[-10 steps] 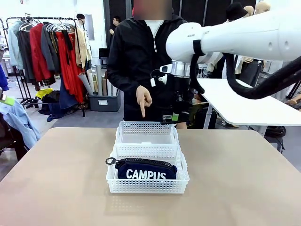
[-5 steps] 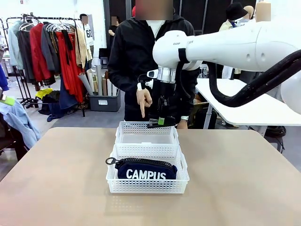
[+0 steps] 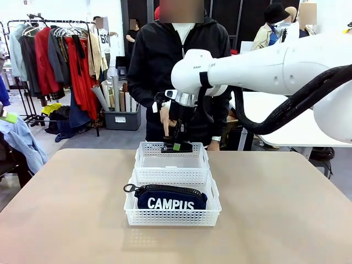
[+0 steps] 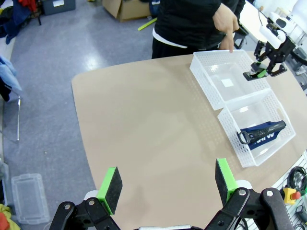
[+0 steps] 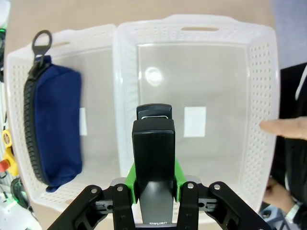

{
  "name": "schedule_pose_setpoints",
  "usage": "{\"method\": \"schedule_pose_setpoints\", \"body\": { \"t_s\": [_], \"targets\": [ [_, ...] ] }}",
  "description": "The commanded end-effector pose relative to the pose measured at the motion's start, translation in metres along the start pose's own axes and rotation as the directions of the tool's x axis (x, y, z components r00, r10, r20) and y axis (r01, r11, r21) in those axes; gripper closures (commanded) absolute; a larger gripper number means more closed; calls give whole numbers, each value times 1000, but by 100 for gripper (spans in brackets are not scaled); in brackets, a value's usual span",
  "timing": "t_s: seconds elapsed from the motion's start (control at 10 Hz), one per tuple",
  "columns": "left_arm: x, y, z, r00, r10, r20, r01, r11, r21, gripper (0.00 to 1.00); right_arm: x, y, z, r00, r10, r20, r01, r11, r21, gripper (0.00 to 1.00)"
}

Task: Distribute items into two baskets.
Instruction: Place the picked Stapler into the Organizing basket as instructed by the person.

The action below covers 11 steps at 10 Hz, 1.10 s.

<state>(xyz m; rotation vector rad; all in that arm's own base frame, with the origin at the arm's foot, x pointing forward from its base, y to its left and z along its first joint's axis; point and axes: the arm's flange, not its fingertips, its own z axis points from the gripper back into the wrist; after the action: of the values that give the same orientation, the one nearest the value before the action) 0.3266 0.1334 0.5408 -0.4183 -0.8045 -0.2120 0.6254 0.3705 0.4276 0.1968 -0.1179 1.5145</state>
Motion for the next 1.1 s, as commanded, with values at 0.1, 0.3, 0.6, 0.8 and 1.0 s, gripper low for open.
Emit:
{"method": "schedule_pose_setpoints", "body": {
  "t_s": [0.1, 0.3, 0.6, 0.8, 1.0],
  "targets": [
    [0, -2, 0, 1000, 7, 4, -7, 1000, -8, 0, 5, -15, -15, 998, 54, 37, -52, 998, -36, 100],
    [0, -2, 0, 1000, 7, 4, -7, 1000, -8, 0, 5, -28, -32, 997, 57, 52, -53, 996, -64, 100],
    [0, -2, 0, 1000, 7, 4, -7, 1000, -8, 0, 1, -43, -57, 997, 50, 61, -45, 996, -76, 100],
    [0, -2, 0, 1000, 7, 4, -7, 1000, -8, 0, -1, -50, -74, 997, 52, 54, -47, 995, -83, 100],
    [0, -2, 0, 1000, 7, 4, -7, 1000, -8, 0, -5, -55, -88, 997, 58, 41, -55, 995, -84, 100]
  ]
}}
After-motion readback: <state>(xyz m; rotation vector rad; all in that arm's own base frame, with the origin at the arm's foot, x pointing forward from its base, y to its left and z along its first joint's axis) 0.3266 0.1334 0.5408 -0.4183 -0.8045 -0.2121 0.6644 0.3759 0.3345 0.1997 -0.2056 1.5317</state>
